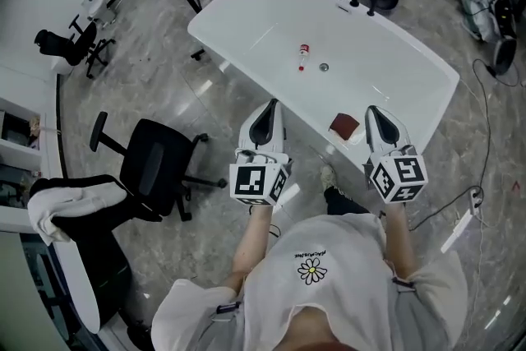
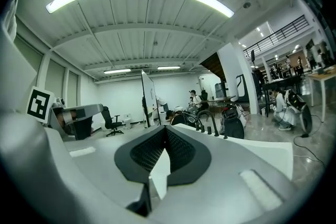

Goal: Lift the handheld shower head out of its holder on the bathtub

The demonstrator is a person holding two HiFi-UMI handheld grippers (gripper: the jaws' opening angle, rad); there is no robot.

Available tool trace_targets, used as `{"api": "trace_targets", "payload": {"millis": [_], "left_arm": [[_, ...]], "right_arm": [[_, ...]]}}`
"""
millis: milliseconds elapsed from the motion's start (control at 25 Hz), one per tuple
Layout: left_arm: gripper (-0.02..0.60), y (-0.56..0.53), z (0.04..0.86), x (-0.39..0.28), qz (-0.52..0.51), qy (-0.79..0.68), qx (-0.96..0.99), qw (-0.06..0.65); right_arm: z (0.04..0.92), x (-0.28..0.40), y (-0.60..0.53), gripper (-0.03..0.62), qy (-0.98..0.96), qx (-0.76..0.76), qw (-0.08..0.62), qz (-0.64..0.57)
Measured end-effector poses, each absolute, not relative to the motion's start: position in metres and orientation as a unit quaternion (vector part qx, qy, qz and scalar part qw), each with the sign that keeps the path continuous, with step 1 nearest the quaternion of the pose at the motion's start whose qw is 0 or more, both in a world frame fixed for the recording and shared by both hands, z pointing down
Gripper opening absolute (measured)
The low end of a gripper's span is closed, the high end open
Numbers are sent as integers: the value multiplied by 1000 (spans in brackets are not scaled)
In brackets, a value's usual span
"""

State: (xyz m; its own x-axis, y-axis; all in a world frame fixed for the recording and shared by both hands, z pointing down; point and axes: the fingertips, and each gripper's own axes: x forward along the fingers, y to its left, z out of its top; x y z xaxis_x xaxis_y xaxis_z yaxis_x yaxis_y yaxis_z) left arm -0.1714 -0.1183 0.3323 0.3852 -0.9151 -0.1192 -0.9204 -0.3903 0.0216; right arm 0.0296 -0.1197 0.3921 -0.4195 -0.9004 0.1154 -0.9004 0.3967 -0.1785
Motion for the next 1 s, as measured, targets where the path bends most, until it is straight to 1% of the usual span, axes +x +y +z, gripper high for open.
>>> {"api": "trace_targets", "payload": {"millis": [120,240,400,760,1000], "left_arm": [[0,-180,327,-159,59,545,-836,27],[0,-241,324,-140,61,537,-841,15],[0,-298,324,-111,61,528,-847,20],[0,-360,317,-72,64,505,-860,38],[0,-390,329,-59,61,491,-868,25]], "right_arm": [[381,45,-185,23,-830,549,-15,100],[365,63,-243,23,-830,550,-34,92],[356,87,-300,23,-831,549,-37,83],[355,114,-352,23,-826,557,-44,74],[358,121,-380,23,-823,562,-44,67]]}}
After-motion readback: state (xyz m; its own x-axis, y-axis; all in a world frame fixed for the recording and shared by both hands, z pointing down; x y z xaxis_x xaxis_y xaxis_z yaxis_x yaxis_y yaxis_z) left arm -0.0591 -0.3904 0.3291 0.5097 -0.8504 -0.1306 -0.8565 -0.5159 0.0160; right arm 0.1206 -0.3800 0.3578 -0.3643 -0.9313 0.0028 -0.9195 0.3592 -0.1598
